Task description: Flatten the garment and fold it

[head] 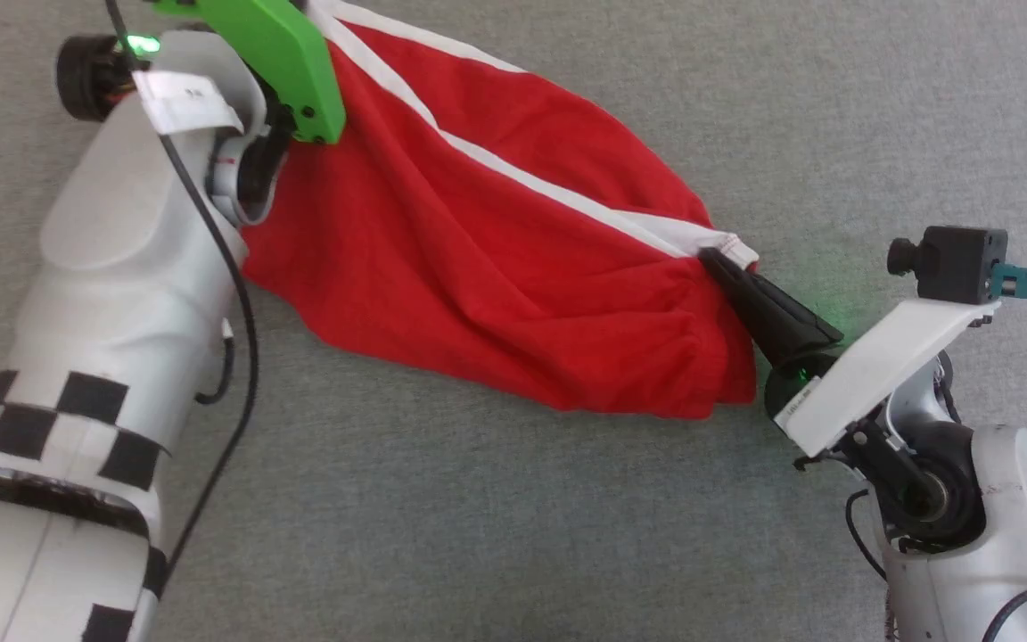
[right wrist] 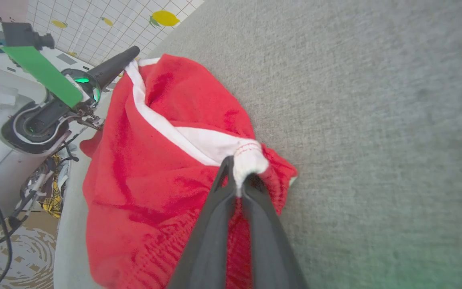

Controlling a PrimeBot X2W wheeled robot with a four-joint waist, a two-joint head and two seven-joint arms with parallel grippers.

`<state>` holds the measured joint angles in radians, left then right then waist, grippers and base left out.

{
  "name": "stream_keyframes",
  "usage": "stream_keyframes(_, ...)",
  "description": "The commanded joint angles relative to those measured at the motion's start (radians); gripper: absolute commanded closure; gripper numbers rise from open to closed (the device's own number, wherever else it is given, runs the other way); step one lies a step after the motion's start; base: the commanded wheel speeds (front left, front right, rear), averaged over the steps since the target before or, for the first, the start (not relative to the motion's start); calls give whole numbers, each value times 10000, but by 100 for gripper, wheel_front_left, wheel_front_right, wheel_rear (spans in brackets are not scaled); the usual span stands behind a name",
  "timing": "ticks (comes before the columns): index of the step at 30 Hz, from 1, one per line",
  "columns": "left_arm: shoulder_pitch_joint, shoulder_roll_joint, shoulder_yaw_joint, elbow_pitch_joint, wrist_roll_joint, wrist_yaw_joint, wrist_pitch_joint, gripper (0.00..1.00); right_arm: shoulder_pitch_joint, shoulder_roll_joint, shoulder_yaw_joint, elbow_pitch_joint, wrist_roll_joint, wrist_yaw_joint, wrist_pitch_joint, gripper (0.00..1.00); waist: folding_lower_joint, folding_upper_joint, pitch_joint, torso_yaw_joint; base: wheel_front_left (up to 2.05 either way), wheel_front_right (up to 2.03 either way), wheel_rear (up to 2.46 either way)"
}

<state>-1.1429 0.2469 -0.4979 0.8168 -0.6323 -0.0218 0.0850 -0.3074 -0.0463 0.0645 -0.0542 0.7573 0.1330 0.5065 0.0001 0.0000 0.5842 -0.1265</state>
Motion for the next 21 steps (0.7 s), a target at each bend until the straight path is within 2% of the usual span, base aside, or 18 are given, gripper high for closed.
stream_keyframes(1, -257, 124, -31, 187, 184, 83, -54, 100, 20, -41, -10, 252, 53, -23, -57, 100, -1, 0, 267, -241, 0, 0, 0)
stream_keyframes(6, -467, 236, -86, 840, 269, 231, 17, 100, 33, -40, 275, 241, 180, -23, -53, 100, -1, 0, 322, -297, 0, 0, 0)
stream_keyframes(7, -471, 203, -62, 925, 216, 219, 31, 100, 49, -40, 304, 222, 188, -23, -63, 60, -1, 0, 305, -287, 0, 0, 0)
stream_keyframes(8, -473, 147, -19, 1003, 157, 235, -36, 100, 93, -40, 315, 206, 197, -23, -62, 0, -1, 0, 262, -249, 0, 0, 0)
stream_keyframes(9, -463, 100, 3, 1075, 104, 223, -45, 96, 129, -40, 314, 177, 178, -23, -75, 0, -1, 0, 222, -218, 0, 0, 0)
stream_keyframes(10, -455, 60, 2, 1154, 71, 186, -69, 1, 183, -40, 325, 124, 178, -23, -86, 0, -1, 0, 156, -175, 0, 0, 0)
stream_keyframes(14, -421, -52, 121, 1363, -123, 95, -283, 0, 450, -40, 303, -121, 99, -23, -97, 0, -1, 0, -203, -13, 0, 0, 0)
stream_keyframes(21, -313, -92, 603, 1372, -540, -161, -1611, 0, 1310, -40, -360, -626, 127, -23, -283, 0, -1, 0, -1231, 367, 0, 0, 0)
